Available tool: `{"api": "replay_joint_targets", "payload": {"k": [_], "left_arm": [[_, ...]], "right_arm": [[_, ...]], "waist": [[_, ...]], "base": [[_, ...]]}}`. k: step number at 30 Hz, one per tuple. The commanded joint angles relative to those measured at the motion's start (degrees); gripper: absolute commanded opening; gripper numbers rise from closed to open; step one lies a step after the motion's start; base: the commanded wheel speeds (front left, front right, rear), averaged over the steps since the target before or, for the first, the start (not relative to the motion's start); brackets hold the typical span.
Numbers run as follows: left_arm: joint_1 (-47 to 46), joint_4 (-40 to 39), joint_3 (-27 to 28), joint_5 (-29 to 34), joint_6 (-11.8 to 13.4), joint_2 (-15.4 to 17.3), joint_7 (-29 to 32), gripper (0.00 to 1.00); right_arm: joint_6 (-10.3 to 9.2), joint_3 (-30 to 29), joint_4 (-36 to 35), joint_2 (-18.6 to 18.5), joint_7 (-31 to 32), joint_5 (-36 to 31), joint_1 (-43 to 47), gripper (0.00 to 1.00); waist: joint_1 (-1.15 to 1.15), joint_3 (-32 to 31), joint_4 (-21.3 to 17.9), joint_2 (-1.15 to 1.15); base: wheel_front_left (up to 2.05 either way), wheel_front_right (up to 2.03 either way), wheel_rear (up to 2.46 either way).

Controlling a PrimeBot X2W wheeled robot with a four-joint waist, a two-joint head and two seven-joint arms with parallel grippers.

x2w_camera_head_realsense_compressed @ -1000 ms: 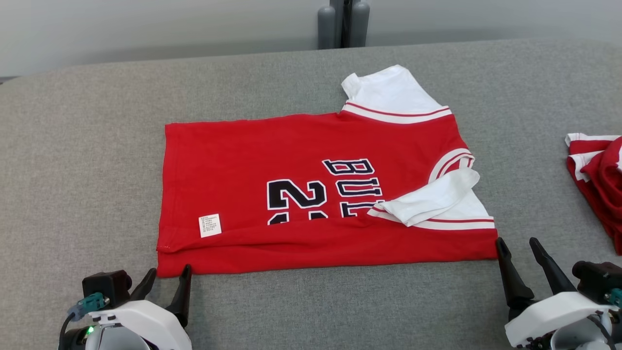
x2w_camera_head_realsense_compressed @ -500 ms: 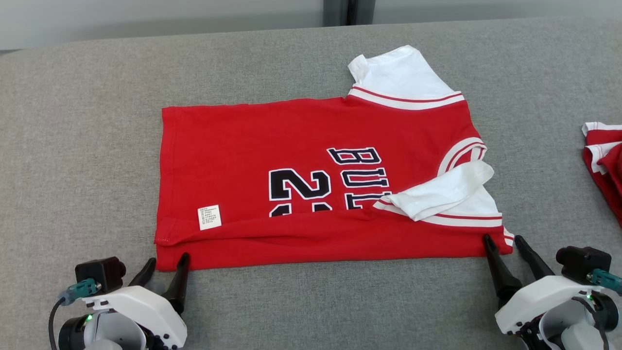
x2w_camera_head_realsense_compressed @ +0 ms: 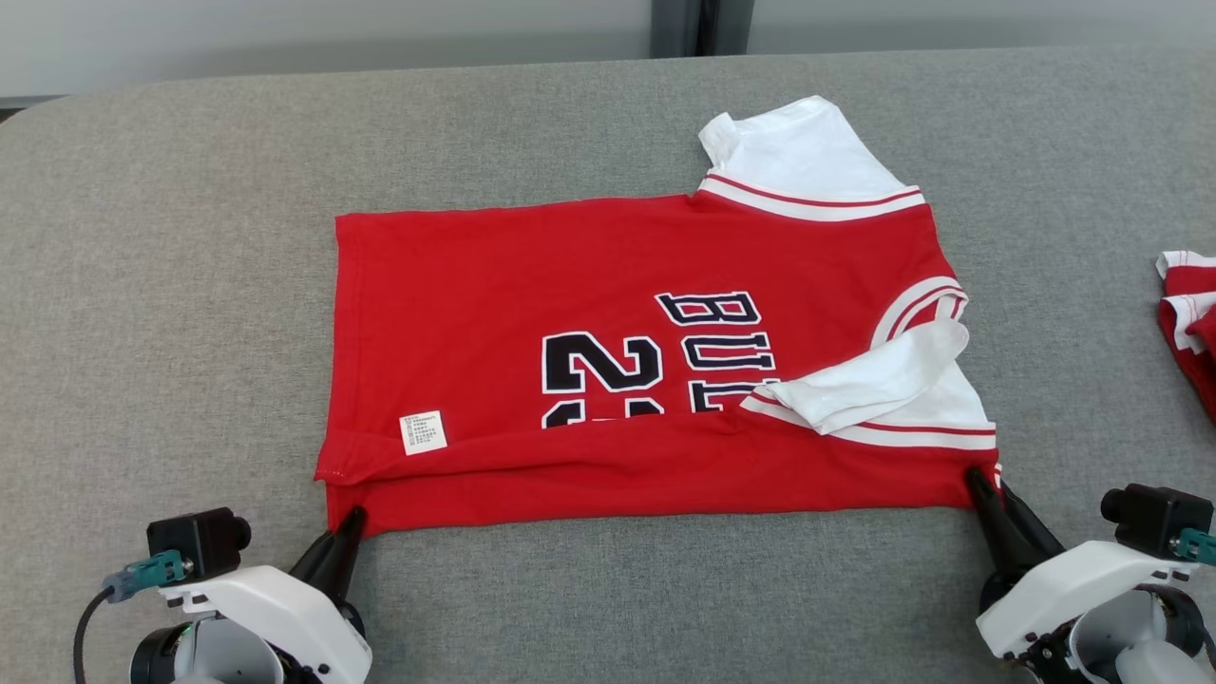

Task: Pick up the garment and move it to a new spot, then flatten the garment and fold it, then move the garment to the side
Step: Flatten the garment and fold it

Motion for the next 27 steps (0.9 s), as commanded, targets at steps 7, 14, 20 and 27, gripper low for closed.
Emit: {"api": "replay_joint_targets", "payload": {"k": [7,14,20,27], "left_arm": [[3.3,-5.4,0.7,-1.5,-0.2,3.5,2.2,0.00],[7.1,-8.9,0.8,-2.7,1.0,5.6,4.1,0.00],[10.1,-9.8,0.6,-3.5,2.2,6.1,4.6,0.00],[12.9,-10.9,0.5,-4.6,2.9,6.1,4.9,0.00]], "right_arm": [[0.03,-2.5,-7.8,-2.7,3.8,3.9,6.5,0.00],[0.03,-7.5,-15.2,-1.3,7.3,3.4,15.7,0.00],[0.02,-11.4,-19.2,2.1,10.0,1.9,22.8,0.00],[0.02,-13.2,-21.3,5.4,11.2,-0.6,26.3,0.00]], "waist": [[0.00,-0.9,1.2,0.00],[0.00,-1.4,1.6,0.00],[0.00,-2.1,1.4,0.00],[0.00,-2.6,0.8,0.00]], "base": [[0.00,0.00,0.00],[0.00,0.00,0.00],[0.00,0.00,0.00],[0.00,0.00,0.00]]}}
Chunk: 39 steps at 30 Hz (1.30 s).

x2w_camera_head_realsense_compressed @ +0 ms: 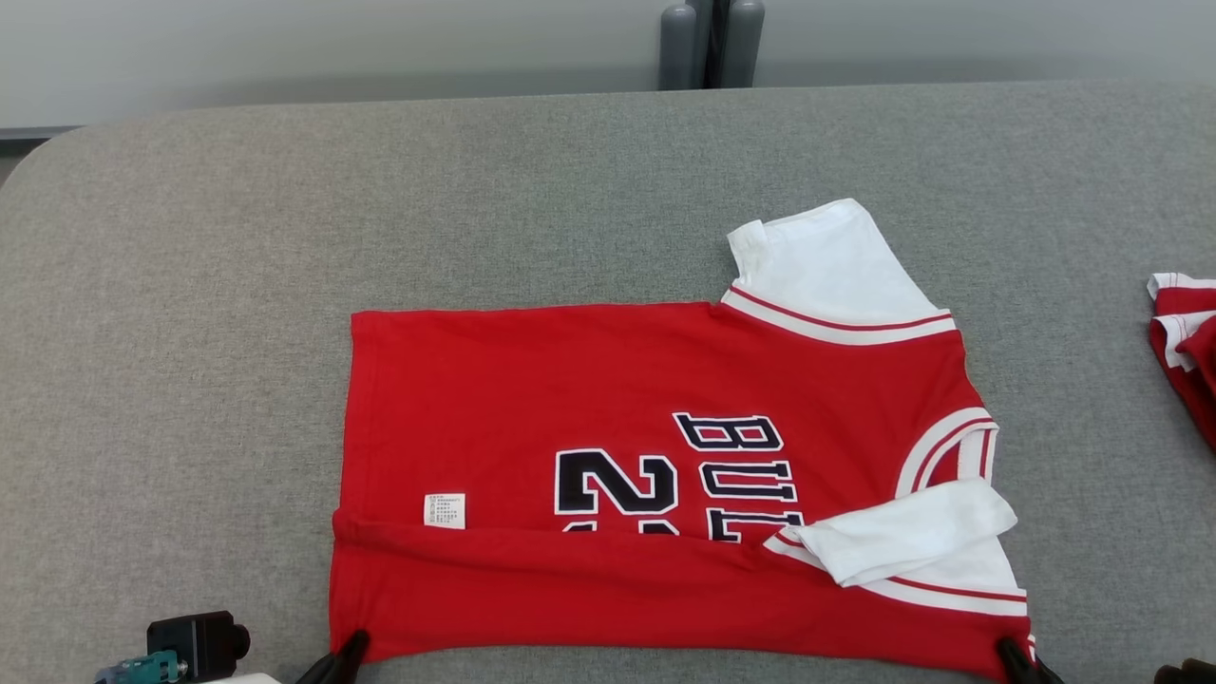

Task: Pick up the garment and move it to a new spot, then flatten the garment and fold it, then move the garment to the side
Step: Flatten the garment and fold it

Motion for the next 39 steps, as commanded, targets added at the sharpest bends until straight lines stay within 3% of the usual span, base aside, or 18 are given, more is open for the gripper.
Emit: {"api": "replay_joint_targets", "payload": {"k": [1,2,3,4,8,16,21,30,39], "left_arm": [[0.3,0.0,0.0,0.1,0.6,0.6,0.2,0.00],[0.1,0.0,-0.1,0.4,0.7,0.6,0.3,0.00],[-0.1,0.1,-0.3,0.7,0.9,0.7,0.5,0.38],[-0.9,0.0,-0.3,1.3,1.1,0.9,0.1,1.00],[-1.7,-0.8,1.0,2.8,2.3,0.9,-2.3,1.00],[-3.4,-3.1,4.7,6.7,7.4,-0.5,-9.6,1.00],[-7.0,-5.5,4.5,9.8,8.9,-0.5,-11.3,1.00],[-15.8,-6.3,1.8,13.5,8.4,-0.9,-9.1,1.00],[-25.4,-2.5,-1.3,12.9,4.6,-2.3,-3.9,1.00]], "right_arm": [[0.03,-0.3,-0.5,0.2,0.5,-0.6,0.3,0.00],[0.03,-0.5,-0.8,0.6,0.3,-0.9,0.0,0.00],[0.03,-0.6,-0.9,0.8,0.6,-1.0,-0.2,0.12],[0.03,-1.1,-1.5,0.9,0.4,-1.5,-0.6,1.00],[0.03,-2.7,-3.3,1.2,-1.6,-2.9,-1.6,1.00],[0.03,-4.7,-7.3,1.3,-8.4,-6.6,-4.9,1.00],[0.03,-3.9,-7.2,0.4,-10.6,-7.5,-9.7,1.00],[0.03,-1.1,-3.5,-3.0,-10.3,-6.8,-21.5,1.00],[0.03,2.1,5.2,-10.0,-6.3,-3.5,-36.9,1.00]], "waist": [[0.00,-0.1,-0.1,0.00],[0.00,-0.1,-0.1,0.00],[0.00,-0.1,0.0,0.00],[0.00,-0.2,0.0,0.00],[0.00,-0.1,-0.1,0.00],[0.00,0.2,-0.2,0.00],[0.00,0.4,-0.3,0.00],[0.00,2.4,0.4,0.00],[0.00,8.6,3.6,0.00]], "base": [[0.00,0.00,0.00],[0.00,0.00,0.00],[0.00,0.00,0.00],[0.00,0.00,0.00],[0.00,0.00,0.00],[0.00,0.00,0.00],[0.00,0.00,0.00],[0.00,0.00,0.00],[0.00,0.00,0.00]]}}
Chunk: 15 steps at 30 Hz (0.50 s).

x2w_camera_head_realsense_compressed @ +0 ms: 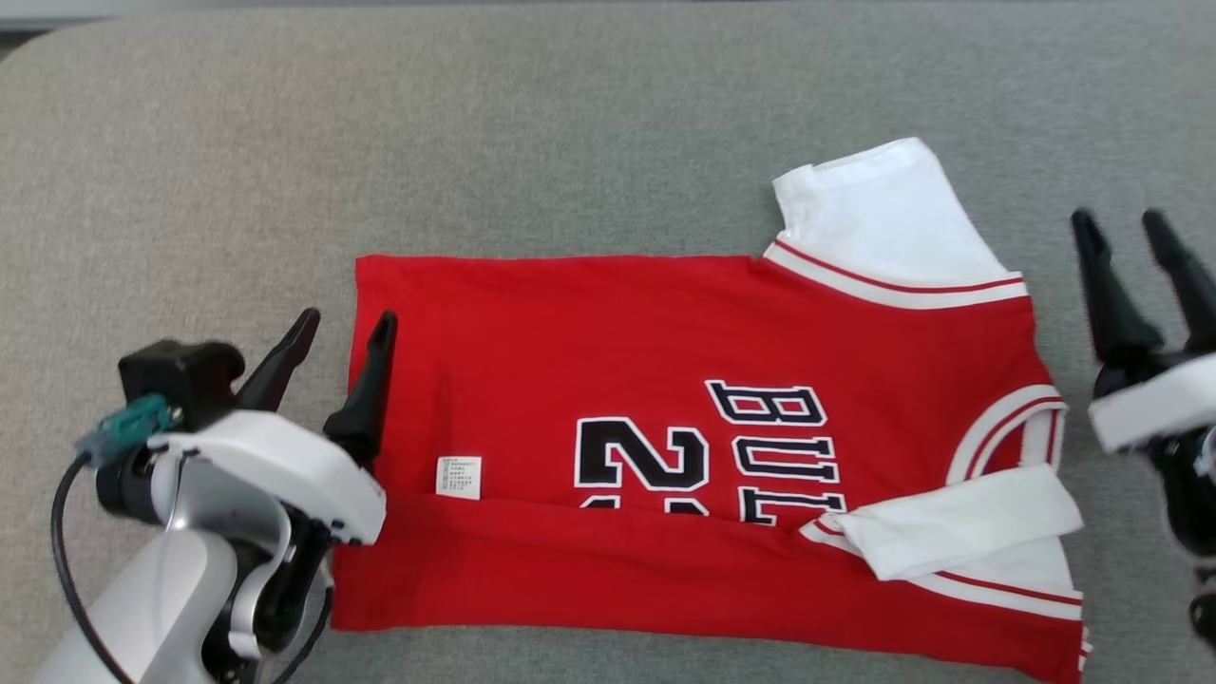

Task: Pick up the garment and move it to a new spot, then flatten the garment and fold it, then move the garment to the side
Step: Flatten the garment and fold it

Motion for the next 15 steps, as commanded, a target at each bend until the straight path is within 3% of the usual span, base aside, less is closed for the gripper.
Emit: {"api": "replay_joint_targets", "payload": {"k": [1,6,15], "left_arm": [[-2.0,0.8,-0.1,-0.4,-0.8,-0.2,0.5,1.00],[-8.5,5.8,-2.0,-2.2,-5.2,-1.5,4.5,1.00],[-19.7,17.5,-3.1,-6.4,-12.9,-4.8,9.7,1.00]], "right_arm": [[0.03,0.3,1.2,-1.2,1.1,1.0,-2.3,1.00],[0.03,2.5,6.3,-5.8,4.7,2.5,-10.6,1.00],[0.03,8.9,13.0,-10.4,9.2,4.0,-21.0,1.00]], "waist": [[0.00,2.2,1.9,0.00],[0.00,5.6,4.7,0.00],[0.00,11.0,8.3,0.00]], "base": [[0.00,0.00,0.00],[0.00,0.00,0.00],[0.00,0.00,0.00]]}}
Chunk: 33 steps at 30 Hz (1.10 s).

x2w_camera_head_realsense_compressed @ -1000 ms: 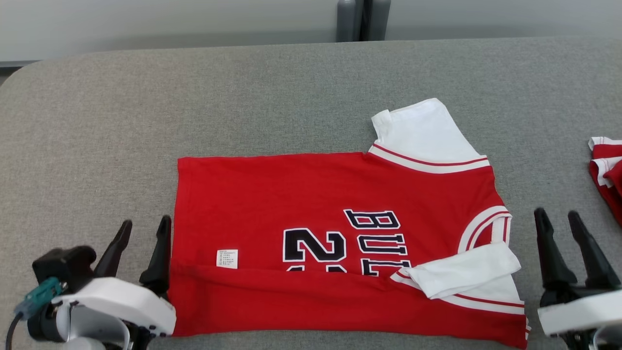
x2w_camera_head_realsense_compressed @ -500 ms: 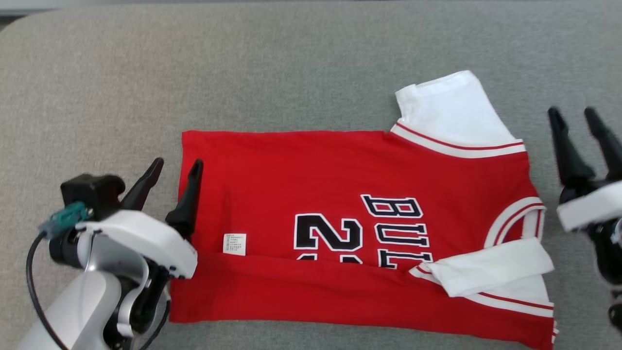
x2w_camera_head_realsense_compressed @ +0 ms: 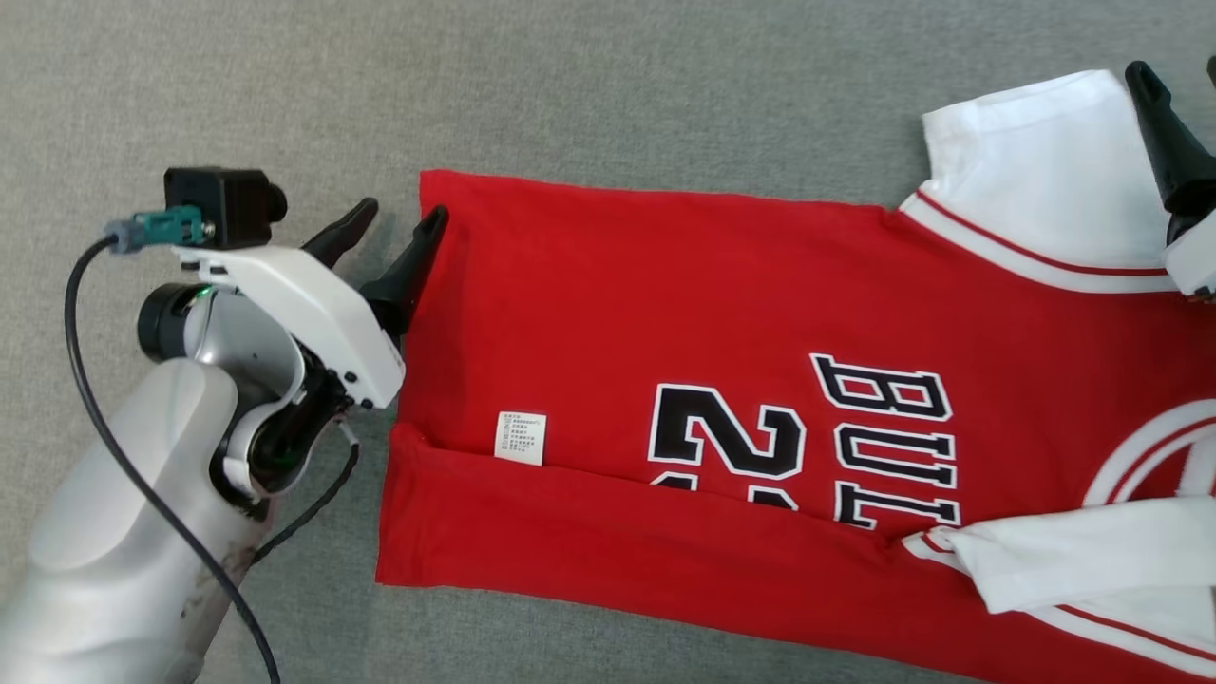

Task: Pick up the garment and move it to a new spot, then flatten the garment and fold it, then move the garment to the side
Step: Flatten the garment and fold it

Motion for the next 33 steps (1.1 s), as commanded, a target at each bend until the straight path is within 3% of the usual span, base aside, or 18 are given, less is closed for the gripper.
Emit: {"api": "replay_joint_targets", "payload": {"k": [1,17,18,19,20,21,22,33], "left_arm": [[-2.6,2.8,0.0,-1.5,-1.9,-1.1,0.9,1.00],[-10.1,19.5,-3.0,-4.3,-9.2,-5.3,5.4,1.00],[-10.2,20.0,-3.1,-4.7,-9.5,-5.4,6.0,1.00],[-10.4,20.5,-3.3,-4.8,-9.7,-5.4,6.3,0.79],[-10.7,20.8,-3.5,-4.8,-10.0,-5.4,6.3,0.46],[-11.0,20.9,-3.6,-4.9,-10.3,-5.2,6.1,0.13],[-11.3,20.8,-3.5,-5.0,-10.5,-5.5,5.4,0.00],[-12.0,19.2,-3.2,-6.4,-11.8,-4.7,0.5,0.00]], "right_arm": [[0.03,1.5,1.5,-1.0,0.8,0.6,-2.1,1.00],[0.03,10.7,7.7,-3.4,6.0,3.2,-8.5,0.99],[0.03,11.3,7.6,-3.5,6.5,3.5,-8.8,0.56],[0.03,11.8,7.2,-3.8,6.9,3.5,-9.2,0.19],[0.03,12.1,7.2,-3.9,7.5,3.9,-9.4,0.00],[0.04,12.4,6.7,-3.9,7.5,3.8,-9.8,0.00],[0.03,12.4,6.4,-4.1,7.1,4.0,-10.2,0.00],[0.03,11.7,2.2,-5.6,2.3,6.8,-8.6,0.00]], "waist": [[0.00,2.4,1.6,0.00],[0.00,5.2,1.3,0.00],[0.00,5.2,1.2,0.00],[0.00,5.2,1.1,0.00],[0.00,5.1,1.0,0.00],[0.00,5.1,0.8,0.00],[0.00,5.1,0.7,0.00],[0.00,3.4,0.1,0.00]], "base": [[0.00,0.00,0.00],[0.00,0.00,0.00],[0.00,0.00,0.00],[0.00,0.00,0.00],[0.00,0.00,0.00],[0.00,0.00,0.00],[0.00,0.00,0.00],[0.00,0.00,0.00]]}}
